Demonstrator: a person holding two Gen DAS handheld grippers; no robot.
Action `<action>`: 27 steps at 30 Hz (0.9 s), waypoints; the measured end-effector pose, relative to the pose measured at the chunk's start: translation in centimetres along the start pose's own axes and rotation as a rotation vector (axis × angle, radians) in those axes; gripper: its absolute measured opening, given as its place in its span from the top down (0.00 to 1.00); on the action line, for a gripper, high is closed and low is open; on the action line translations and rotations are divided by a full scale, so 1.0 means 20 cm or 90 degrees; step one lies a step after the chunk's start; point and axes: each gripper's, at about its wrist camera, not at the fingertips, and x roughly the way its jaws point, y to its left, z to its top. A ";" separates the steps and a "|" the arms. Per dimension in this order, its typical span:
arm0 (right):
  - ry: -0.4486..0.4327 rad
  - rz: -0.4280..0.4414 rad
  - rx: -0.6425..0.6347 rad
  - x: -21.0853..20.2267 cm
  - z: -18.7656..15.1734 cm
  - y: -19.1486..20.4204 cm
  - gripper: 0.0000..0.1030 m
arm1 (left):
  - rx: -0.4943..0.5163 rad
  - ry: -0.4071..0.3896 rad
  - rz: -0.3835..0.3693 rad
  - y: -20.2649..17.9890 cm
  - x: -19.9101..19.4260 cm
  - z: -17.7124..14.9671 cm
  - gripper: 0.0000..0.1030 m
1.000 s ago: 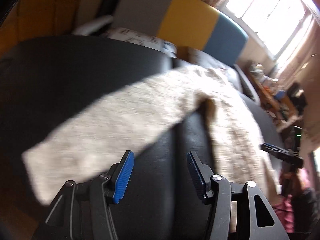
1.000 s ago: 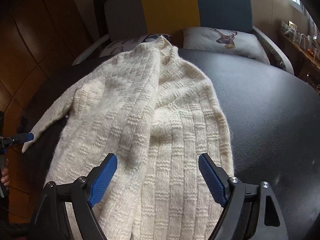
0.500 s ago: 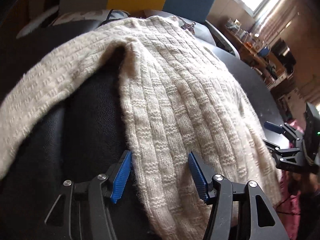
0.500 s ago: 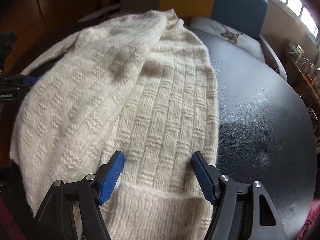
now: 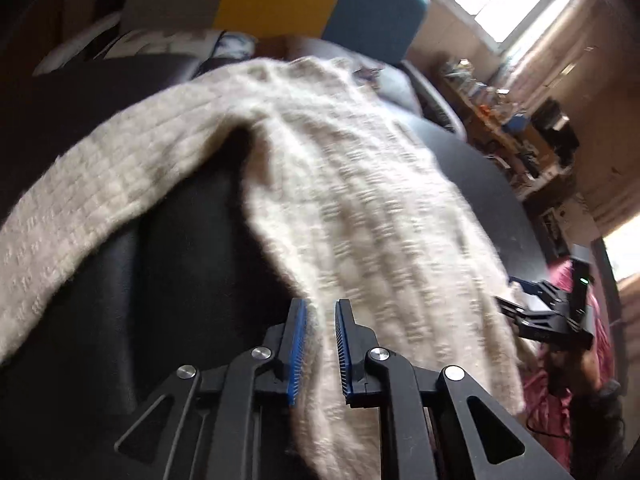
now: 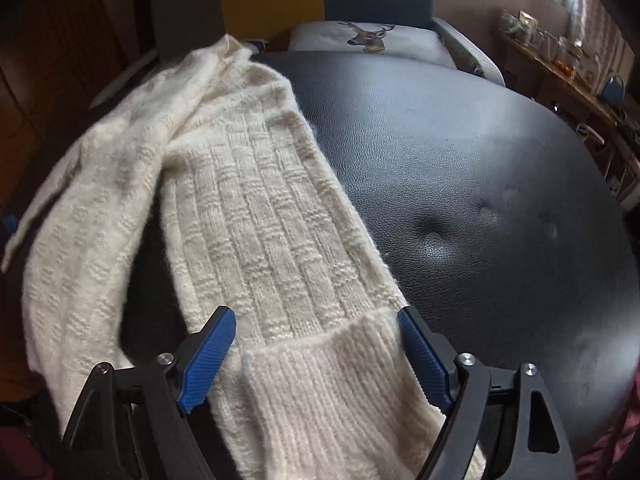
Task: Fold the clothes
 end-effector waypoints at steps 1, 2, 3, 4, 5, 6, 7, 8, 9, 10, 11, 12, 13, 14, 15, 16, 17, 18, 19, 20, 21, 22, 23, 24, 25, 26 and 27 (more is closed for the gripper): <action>-0.008 0.022 0.013 -0.02 -0.02 0.00 0.18 | 0.028 -0.002 -0.044 -0.08 -0.04 0.00 0.82; -0.015 0.044 0.027 -0.05 -0.04 -0.01 0.17 | 0.048 0.002 -0.087 -0.16 -0.06 -0.01 0.77; -0.023 0.065 0.040 -0.07 -0.06 -0.01 0.18 | 0.074 0.012 -0.121 -0.24 -0.07 -0.03 0.63; -0.022 0.071 0.043 -0.09 -0.08 -0.01 0.18 | 0.106 0.026 -0.141 -0.34 -0.07 -0.05 0.53; -0.022 0.076 0.046 -0.10 -0.10 -0.01 0.18 | 0.137 0.046 -0.154 -0.45 -0.02 -0.05 0.38; -0.022 0.081 0.049 -0.11 -0.13 -0.01 0.18 | 0.167 0.068 -0.169 -0.56 0.02 -0.06 0.35; -0.023 0.075 0.047 -0.12 -0.15 0.00 0.18 | 0.182 0.102 -0.189 -0.64 0.08 -0.08 0.35; -0.023 0.064 0.045 -0.12 -0.17 0.00 0.18 | 0.182 0.141 -0.200 -0.69 0.15 -0.10 0.35; -0.023 0.058 0.045 -0.12 -0.17 -0.01 0.18 | 0.183 0.179 -0.205 -0.75 0.22 -0.12 0.35; -0.023 0.058 0.048 -0.11 -0.19 -0.02 0.18 | 0.189 0.202 -0.175 -0.79 0.28 -0.13 0.35; -0.024 0.059 0.048 -0.09 -0.19 -0.02 0.18 | 0.195 0.226 -0.144 -0.82 0.35 -0.14 0.35; -0.026 0.054 0.040 -0.08 -0.20 -0.01 0.17 | 0.202 0.248 -0.115 -0.86 0.41 -0.15 0.35; -0.027 0.045 0.024 -0.08 -0.20 0.00 0.17 | 0.212 0.255 -0.096 -0.87 0.43 -0.16 0.35; -0.024 0.034 0.004 -0.07 -0.21 0.01 0.17 | 0.222 0.262 -0.078 -0.89 0.46 -0.16 0.35; -0.021 0.023 -0.016 -0.07 -0.21 0.03 0.15 | 0.232 0.269 -0.059 -0.90 0.49 -0.17 0.35; -0.018 0.012 -0.036 -0.05 -0.22 0.05 0.12 | 0.242 0.275 -0.042 -0.91 0.51 -0.18 0.35; -0.020 -0.001 -0.057 -0.04 -0.23 0.08 0.11 | 0.249 0.269 -0.034 -0.92 0.51 -0.18 0.39; -0.025 -0.012 -0.071 -0.03 -0.23 0.10 0.08 | 0.259 0.260 -0.023 -0.92 0.51 -0.18 0.54; -0.033 -0.018 -0.075 -0.03 -0.24 0.11 0.06 | 0.267 0.250 -0.011 -0.91 0.50 -0.18 0.64; -0.043 -0.018 -0.072 -0.03 -0.25 0.11 0.05 | 0.242 0.248 -0.030 -0.86 0.49 -0.17 0.74; -0.051 -0.016 -0.068 -0.02 -0.25 0.11 0.03 | 0.218 0.246 -0.049 -0.82 0.47 -0.15 0.84; -0.055 -0.014 -0.069 -0.03 -0.26 0.10 0.03 | 0.190 0.242 -0.070 -0.77 0.46 -0.13 0.89; -0.060 -0.012 -0.070 -0.03 -0.26 0.10 0.03 | 0.144 0.225 -0.105 -0.70 0.42 -0.10 0.89; -0.061 -0.008 -0.070 -0.03 -0.26 0.09 0.03 | 0.106 0.198 -0.132 -0.63 0.36 -0.07 0.89; -0.062 -0.005 -0.070 -0.03 -0.26 0.09 0.03 | 0.073 0.165 -0.158 -0.55 0.29 -0.05 0.89; -0.061 -0.005 -0.070 -0.03 -0.26 0.09 0.03 | 0.041 0.131 -0.185 -0.48 0.22 -0.02 0.89; -0.060 -0.006 -0.068 -0.03 -0.25 0.09 0.03 | 0.015 0.092 -0.208 -0.41 0.13 -0.01 0.90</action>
